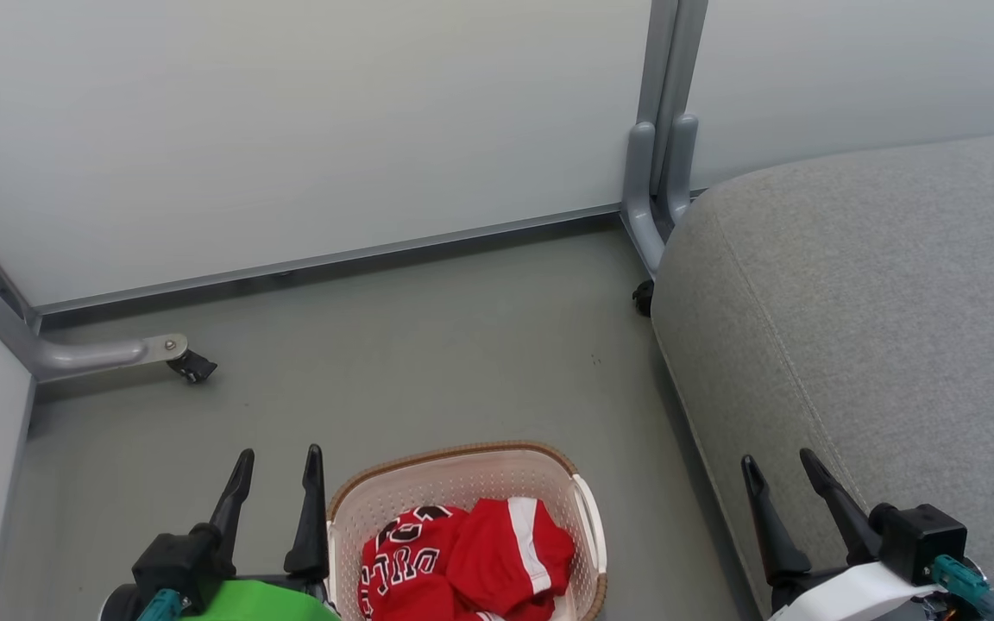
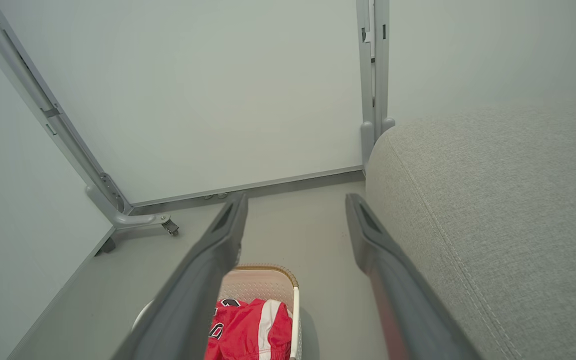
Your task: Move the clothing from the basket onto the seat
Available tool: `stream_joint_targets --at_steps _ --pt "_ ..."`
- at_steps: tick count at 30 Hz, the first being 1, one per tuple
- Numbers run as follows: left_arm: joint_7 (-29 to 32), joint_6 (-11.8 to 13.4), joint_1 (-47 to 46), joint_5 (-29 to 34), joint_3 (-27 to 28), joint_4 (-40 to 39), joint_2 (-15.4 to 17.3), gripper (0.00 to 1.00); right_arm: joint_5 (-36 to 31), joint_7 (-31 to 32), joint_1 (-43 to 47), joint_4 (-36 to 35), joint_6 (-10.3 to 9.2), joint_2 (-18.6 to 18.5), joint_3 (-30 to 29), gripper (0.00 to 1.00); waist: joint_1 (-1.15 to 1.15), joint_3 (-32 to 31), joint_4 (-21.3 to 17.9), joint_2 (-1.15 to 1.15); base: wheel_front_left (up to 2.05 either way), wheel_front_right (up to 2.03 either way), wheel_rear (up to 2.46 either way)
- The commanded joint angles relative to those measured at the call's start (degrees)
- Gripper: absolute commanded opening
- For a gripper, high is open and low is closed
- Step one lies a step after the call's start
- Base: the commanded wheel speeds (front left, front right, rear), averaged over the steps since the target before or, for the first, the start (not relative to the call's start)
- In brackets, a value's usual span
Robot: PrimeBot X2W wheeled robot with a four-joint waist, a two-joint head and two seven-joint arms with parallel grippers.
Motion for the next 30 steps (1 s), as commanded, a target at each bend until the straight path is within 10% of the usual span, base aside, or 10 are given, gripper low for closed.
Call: stream_joint_targets --at_steps 1,30 --pt "-0.5 -0.3 0.8 1.5 0.0 -0.1 0.0 1.00 -1.3 -0.6 0.7 -0.5 0.01 -0.2 -0.1 1.00 0.00 -0.1 0.0 0.00 0.00 0.00 0.00" --pt "-3.6 -1.3 2.7 13.1 -0.9 0.9 -0.2 1.00 -13.1 -3.6 2.5 -1.4 0.01 0.3 0.4 1.00 0.00 -1.7 0.1 0.00 0.00 0.00 0.00"
